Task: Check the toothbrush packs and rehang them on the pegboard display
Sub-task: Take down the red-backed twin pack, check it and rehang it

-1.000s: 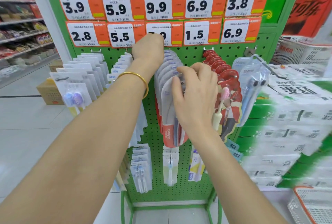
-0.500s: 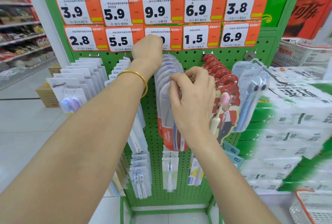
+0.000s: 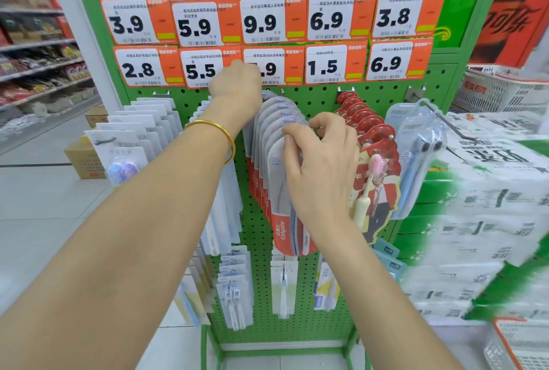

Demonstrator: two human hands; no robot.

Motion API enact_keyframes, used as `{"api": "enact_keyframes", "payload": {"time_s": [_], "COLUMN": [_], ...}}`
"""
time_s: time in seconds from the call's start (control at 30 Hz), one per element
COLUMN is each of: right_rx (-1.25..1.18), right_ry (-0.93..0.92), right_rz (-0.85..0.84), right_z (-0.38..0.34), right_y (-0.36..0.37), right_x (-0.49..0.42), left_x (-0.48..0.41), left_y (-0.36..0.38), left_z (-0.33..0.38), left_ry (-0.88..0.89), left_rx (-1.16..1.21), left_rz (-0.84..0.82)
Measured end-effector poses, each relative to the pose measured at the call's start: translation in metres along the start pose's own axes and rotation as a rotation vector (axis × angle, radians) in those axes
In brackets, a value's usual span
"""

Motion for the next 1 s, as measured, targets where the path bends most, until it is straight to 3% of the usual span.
{"api": "enact_keyframes", "payload": {"time_s": [0.27,0.63,1.0], "right_rx": [0.014,0.026,-0.069], "right_ry": [-0.005,-0.029,-0.061], "right_rz": [0.001,-0.015,0.071], "right_z": [-0.001,-0.007,-0.018], "right_y": [-0.001,-0.004,-0.026], "right_x": [0.001,0.007,0.033], "left_x": [0.016,0.035,0.113], "left_y": [-0.007,-0.018,-0.05], "left_z": [-0.009,-0.007,-0.011], "left_ry": [-0.004,0.11,0.026], "left_rx": [0.032,-0.031,-0.088], "left_rz": [-0.049,0.054,0.321]}}
Point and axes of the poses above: each hand's wrist, its own x-axis away from the middle knuckle, its own y-axis out of the palm, z = x × y, the point moved 8 cm from there along -x, towards the middle knuckle, and after that the axes turned 13 degrees about -x, right-handed, at the moved point
